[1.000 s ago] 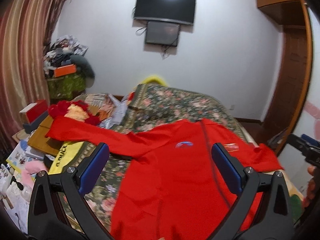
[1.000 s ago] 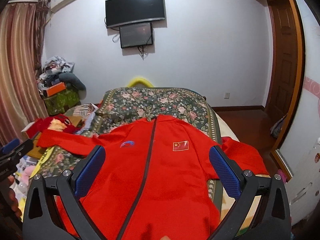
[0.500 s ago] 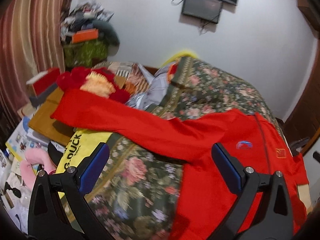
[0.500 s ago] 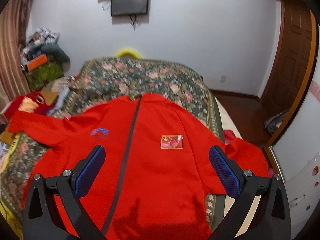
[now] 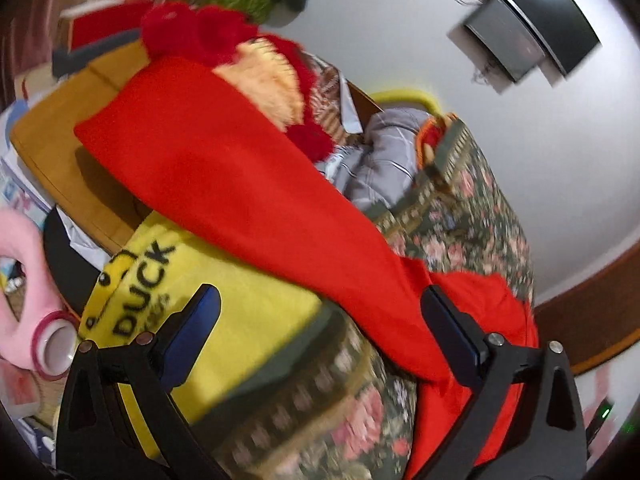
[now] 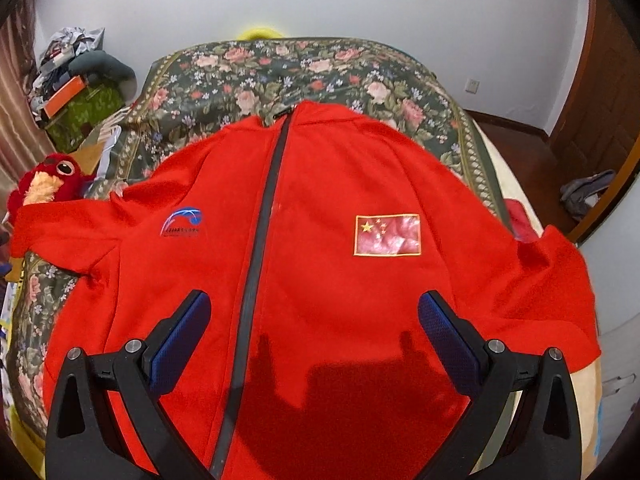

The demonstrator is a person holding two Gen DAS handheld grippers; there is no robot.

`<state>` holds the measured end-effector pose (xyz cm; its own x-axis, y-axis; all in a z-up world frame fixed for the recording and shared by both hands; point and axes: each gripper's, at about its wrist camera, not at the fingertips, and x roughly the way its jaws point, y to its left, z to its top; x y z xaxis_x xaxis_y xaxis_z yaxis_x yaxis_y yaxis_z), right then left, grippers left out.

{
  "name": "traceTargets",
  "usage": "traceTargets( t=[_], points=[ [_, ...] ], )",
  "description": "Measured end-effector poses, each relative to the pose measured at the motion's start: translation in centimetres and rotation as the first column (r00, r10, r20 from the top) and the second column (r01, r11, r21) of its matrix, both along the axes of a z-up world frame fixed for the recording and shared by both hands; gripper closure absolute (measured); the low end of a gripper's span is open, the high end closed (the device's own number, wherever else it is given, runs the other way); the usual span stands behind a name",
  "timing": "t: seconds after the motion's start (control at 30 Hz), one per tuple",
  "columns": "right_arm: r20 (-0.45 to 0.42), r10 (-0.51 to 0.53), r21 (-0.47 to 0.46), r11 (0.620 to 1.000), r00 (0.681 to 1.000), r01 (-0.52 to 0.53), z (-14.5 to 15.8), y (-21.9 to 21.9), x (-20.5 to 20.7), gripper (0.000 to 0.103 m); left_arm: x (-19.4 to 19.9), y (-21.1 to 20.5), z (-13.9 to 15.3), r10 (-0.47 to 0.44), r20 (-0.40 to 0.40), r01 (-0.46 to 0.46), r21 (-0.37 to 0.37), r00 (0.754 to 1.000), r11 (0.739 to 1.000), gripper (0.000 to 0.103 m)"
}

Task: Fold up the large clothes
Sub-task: 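Grasp the red jacket's sleeve with the left gripper and lift it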

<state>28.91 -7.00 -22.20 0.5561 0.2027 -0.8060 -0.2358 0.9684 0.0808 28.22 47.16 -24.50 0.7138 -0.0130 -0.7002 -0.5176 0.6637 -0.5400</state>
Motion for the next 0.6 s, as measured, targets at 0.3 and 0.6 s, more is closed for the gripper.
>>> traceTargets(
  t=[0.3,0.6],
  points=[
    [0.007,0.012,-0.055,0.998,1.000,-0.012,-0.5,1.0,1.2,0.000,1.7,6.2,-4.1,0.151,-0.031,-0.154,-0.166,0.988,0.974,0.021],
    [0.031,0.005,-0.094,0.996,1.000,-0.003,0.1,0.8,0.5,0.000,2.9,8.0,-5.3,0.251,-0.127,-0.264,-0.102,0.960,0.959,0.051]
  ],
)
